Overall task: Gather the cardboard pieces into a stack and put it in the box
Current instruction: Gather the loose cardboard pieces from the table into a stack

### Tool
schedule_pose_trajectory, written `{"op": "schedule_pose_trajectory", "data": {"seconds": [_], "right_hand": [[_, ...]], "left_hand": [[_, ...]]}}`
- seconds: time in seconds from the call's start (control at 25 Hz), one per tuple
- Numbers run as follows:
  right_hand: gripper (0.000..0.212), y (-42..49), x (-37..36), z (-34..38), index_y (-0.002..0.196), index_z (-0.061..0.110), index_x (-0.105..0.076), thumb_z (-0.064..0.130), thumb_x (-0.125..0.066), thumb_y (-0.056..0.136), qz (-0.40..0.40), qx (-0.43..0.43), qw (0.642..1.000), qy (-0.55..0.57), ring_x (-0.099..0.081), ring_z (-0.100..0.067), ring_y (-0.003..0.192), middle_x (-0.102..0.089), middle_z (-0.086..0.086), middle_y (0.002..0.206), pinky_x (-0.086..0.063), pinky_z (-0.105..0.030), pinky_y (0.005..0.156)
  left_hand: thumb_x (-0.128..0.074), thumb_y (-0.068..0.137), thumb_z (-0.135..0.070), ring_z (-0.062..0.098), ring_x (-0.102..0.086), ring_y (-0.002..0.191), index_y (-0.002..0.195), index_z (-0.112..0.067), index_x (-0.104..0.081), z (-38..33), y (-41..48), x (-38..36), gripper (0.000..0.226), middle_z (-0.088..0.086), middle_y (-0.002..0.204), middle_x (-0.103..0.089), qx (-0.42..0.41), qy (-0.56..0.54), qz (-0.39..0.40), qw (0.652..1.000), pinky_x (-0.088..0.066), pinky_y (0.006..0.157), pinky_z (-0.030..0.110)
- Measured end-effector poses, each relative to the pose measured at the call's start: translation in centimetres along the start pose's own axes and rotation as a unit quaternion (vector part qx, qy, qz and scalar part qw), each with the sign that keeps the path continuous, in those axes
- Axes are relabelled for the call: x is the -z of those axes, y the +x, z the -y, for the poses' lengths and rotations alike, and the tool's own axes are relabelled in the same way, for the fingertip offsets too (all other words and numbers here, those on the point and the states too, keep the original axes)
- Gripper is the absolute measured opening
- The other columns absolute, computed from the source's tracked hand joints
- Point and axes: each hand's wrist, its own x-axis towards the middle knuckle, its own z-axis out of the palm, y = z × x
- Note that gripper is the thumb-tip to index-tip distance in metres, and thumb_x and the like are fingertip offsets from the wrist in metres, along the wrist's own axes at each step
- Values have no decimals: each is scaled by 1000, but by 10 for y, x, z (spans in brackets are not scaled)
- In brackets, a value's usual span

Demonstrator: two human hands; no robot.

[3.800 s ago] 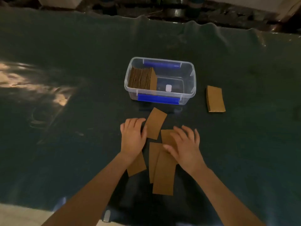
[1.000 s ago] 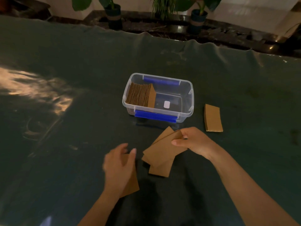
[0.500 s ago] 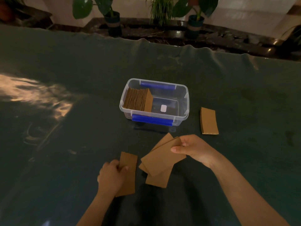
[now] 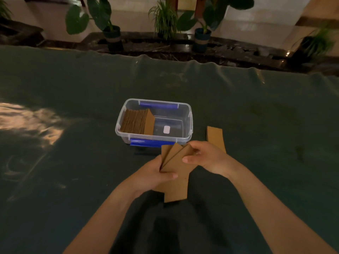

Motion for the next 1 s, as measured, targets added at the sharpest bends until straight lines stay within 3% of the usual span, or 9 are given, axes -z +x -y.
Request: {"op": "schedule_pose_trajectory", "data": {"seconds": [0.08, 0.16, 0.28, 0.4, 0.56, 0.72, 0.84, 0.92, 1.0], "right_hand": [[13, 0, 0, -6, 95, 8, -60, 15, -62, 84, -13, 14, 1000, 10, -56, -17, 85, -58, -5, 88, -48, -40, 82], [30, 0, 1, -15, 113, 10, -53, 12, -62, 84, -31, 31, 999, 24, -56, -24, 98, -58, -12, 102, -48, -44, 88], [53, -1, 10, -33, 130, 21, -43, 11, -63, 83, -58, 25, 997, 54, -54, -17, 110, -56, -4, 114, -47, -33, 91], [26, 1, 43, -48, 101, 25, -62, 11, -67, 79, -103, 4, 991, 86, -63, -6, 89, -66, 4, 95, -48, -24, 75], [20, 18, 108, -70, 93, 25, -63, 11, -67, 78, -152, -41, 985, 73, -62, -21, 94, -68, -3, 97, -49, -34, 81], [18, 59, 145, -93, 99, 10, -64, 11, -65, 81, -100, -92, 990, 32, -60, -30, 101, -66, -15, 104, -47, -43, 91], [9, 86, 155, -112, 77, 21, -62, 14, -66, 81, -64, -103, 992, -26, -55, -29, 97, -62, -5, 90, -43, -45, 89], [6, 101, 157, -125, 85, 22, -64, 20, -67, 81, -51, -111, 988, -96, -51, -26, 102, -61, 0, 95, -39, -41, 90], [35, 114, 159, -134, 114, 16, -60, 25, -66, 82, -29, -123, 977, -170, -48, -26, 115, -58, -3, 115, -36, -39, 97]], "left_hand": [[-64, 81, -20, 12, -47, 110, 115, -38, -34, -4, 15, -10, 49, -15, 110, -49, -8, 21, -19, 1000, -36, 91, 35], [-62, 81, -14, 10, -46, 108, 115, -38, -33, -7, 27, -14, 50, -14, 110, -48, -12, 30, -7, 999, -35, 90, 34], [-63, 80, -12, 11, -44, 112, 122, -32, -35, -15, 47, -19, 54, -11, 114, -46, -22, 96, 6, 995, -34, 94, 36], [-65, 79, -15, 13, -46, 108, 127, -24, -36, -30, 73, -28, 57, -6, 116, -46, -38, 94, -44, 994, -40, 86, 34], [-68, 78, -22, 16, -46, 114, 136, -21, -28, -32, 110, -64, 71, 3, 136, -43, -83, 52, -169, 981, -43, 92, 37], [-80, 64, -30, 22, -21, 135, 144, -20, -1, -23, 154, -116, 113, 5, 147, -18, -112, 100, -280, 948, -25, 111, 40], [-84, 59, -30, 24, -20, 135, 143, -18, 5, -11, 184, -132, 123, 8, 147, -15, -92, 130, -311, 937, -28, 112, 43], [-82, 60, -33, 25, -22, 134, 143, -16, 6, -1, 197, -137, 122, 9, 147, -18, -71, 167, -321, 929, -27, 111, 42], [-78, 64, -39, 24, -24, 132, 143, -14, 4, 5, 205, -142, 117, 9, 146, -21, -57, 201, -337, 918, -25, 111, 40]]}}
